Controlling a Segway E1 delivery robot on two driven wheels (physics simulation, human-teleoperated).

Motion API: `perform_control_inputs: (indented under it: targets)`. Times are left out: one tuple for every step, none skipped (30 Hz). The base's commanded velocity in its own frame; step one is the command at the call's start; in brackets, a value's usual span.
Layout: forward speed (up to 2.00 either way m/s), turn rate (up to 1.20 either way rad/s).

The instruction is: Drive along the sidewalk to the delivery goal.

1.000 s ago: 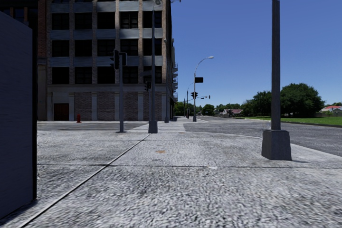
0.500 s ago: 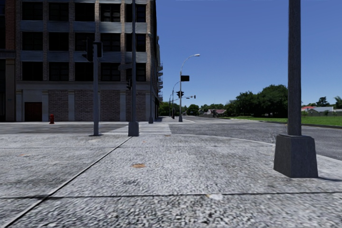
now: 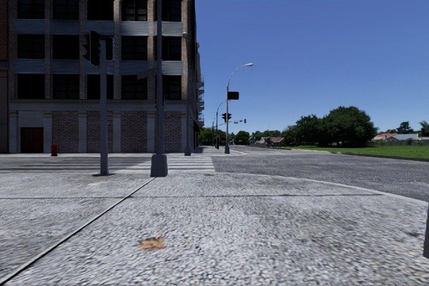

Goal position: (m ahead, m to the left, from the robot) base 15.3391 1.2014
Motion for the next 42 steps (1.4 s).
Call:
perform_control_inputs:
  targets:
    - [1.99,0.0]
    - [1.99,0.0]
    - [1.99,0.0]
    - [1.99,0.22]
    - [1.99,0.36]
    - [1.99,0.36]
    - [1.99,0.39]
    - [1.99,0.39]
    - [1.99,0.39]
    - [1.99,0.39]
    - [1.99,0.24]
    - [1.99,0.02]
    - [1.99,0.02]
    - [1.99,0.0]
    - [1.99,0.0]
    - [1.99,0.0]
    - [1.99,0.0]
    - [1.99,0.0]
    - [1.99,0.0]
    - [1.99,0.0]
    - [1.99,0.0]
    - [1.99,0.0]
    - [1.99,0.0]
    - [1.99,0.0]
    - [1.99,0.0]
    - [1.99,0.0]
    - [1.99,0.0]
    - [1.99,0.3]
    - [1.99,0.44]
    - [1.99,0.49]
    - [1.99,0.49]
    - [1.99,0.5]
    - [1.99,0.42]
    - [1.99,0.26]
    - [1.99,0.26]
    - [1.99,0.14]
    - [1.99,0.0]
    - [1.99,0.0]
    - [1.99,0.0]
    - [1.99,0.0]
    - [1.99,0.0]
    - [1.99,0.0]
